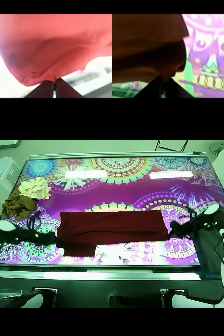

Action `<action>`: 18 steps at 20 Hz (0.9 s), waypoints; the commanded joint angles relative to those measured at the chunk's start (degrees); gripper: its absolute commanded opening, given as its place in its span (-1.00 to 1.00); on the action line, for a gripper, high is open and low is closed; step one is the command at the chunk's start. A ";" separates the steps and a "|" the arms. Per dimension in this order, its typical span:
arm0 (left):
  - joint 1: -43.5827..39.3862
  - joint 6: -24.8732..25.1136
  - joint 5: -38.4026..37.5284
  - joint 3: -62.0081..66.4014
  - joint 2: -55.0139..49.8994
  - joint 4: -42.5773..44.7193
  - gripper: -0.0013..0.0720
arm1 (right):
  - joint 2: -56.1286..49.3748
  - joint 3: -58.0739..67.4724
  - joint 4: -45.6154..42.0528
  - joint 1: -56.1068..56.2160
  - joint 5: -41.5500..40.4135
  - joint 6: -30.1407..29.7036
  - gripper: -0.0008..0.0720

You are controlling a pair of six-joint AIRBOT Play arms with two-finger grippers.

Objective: Fold the clothes and pants, and hang the long-sleeved shirts on hangers.

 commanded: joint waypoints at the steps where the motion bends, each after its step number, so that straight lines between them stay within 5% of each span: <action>1: -1.90 -1.38 4.59 12.33 -6.08 0.35 -0.90 | -3.17 8.37 -0.42 1.60 -4.90 4.33 -0.87; 6: -4.11 -5.73 2.49 30.80 -24.72 0.33 -0.90 | -14.60 17.68 0.37 5.86 -10.45 7.41 -0.87; 11: -4.26 -6.51 0.33 35.06 -35.45 0.20 -0.89 | -19.30 19.04 0.98 7.80 -16.02 9.57 -0.84; 12: -4.11 -6.47 0.24 35.06 -36.02 0.17 -0.70 | -19.21 19.32 0.72 7.34 -14.84 9.68 -0.50; 13: -3.78 -6.14 -0.20 35.10 -35.95 0.22 -0.01 | -19.21 20.11 0.66 6.25 -12.35 9.81 0.02; 14: -3.06 -5.33 -1.53 35.39 -35.65 0.22 0.47 | -19.12 21.00 0.59 4.46 -9.42 9.75 0.53; 15: -2.12 -5.35 -3.13 36.00 -35.32 0.20 0.48 | -19.12 21.57 0.70 2.40 -6.75 9.49 0.74; 18: 0.04 -5.35 -5.27 36.83 -32.94 0.11 0.48 | -20.11 21.49 2.27 -1.51 -1.33 7.48 0.96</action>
